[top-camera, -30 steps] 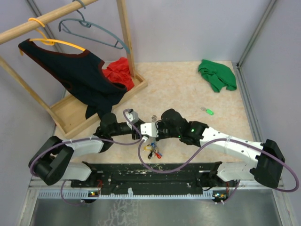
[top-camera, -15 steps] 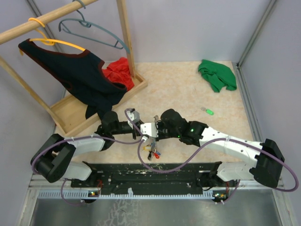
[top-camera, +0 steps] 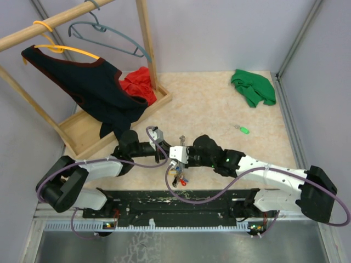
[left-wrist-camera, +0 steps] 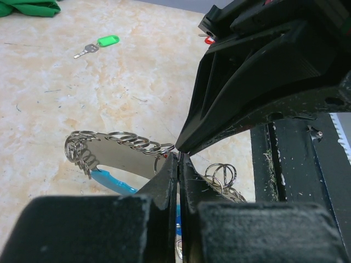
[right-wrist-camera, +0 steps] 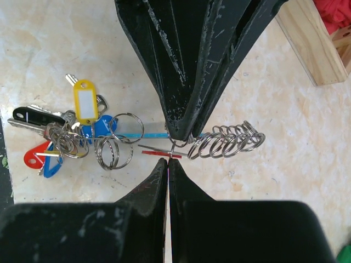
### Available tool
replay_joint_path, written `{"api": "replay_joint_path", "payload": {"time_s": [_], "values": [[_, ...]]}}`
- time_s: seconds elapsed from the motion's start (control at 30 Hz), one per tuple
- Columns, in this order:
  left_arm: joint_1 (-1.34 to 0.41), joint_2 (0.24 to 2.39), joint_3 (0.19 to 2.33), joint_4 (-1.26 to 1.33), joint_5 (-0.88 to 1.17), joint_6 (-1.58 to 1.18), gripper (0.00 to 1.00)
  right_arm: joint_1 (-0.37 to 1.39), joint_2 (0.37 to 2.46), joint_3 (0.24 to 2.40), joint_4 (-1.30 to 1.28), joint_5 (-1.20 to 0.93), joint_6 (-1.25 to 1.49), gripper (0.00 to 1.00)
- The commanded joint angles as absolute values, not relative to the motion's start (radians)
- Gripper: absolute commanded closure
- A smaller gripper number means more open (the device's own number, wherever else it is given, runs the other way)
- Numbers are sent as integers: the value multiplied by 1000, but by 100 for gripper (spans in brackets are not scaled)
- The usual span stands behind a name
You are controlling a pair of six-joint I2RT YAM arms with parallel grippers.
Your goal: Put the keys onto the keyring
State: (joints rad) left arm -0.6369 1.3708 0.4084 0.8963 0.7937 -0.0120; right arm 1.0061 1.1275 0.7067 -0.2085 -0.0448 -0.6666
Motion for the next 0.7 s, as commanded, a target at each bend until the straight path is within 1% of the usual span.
{"api": "replay_joint_path", "payload": {"time_s": [0.0,0.17,0.33,0.37,0.5,0.67], "values": [[-630,1375,390,927,775,-30,100,1015,1130,681,-162,-56,-616,100],[-632,1378,382,943,775,-37,100,1015,1155,661,-91,-76,-613,100],[-630,1355,358,970,747,-37,100,1015,1133,699,-137,-40,-633,100],[-630,1346,352,976,737,-38,97,1015,1115,710,-150,-35,-638,100],[-630,1312,336,978,710,-30,77,1015,1092,771,-210,-39,-666,100],[-630,1275,300,999,694,-20,60,1016,1099,830,-258,-40,-702,100]]}}
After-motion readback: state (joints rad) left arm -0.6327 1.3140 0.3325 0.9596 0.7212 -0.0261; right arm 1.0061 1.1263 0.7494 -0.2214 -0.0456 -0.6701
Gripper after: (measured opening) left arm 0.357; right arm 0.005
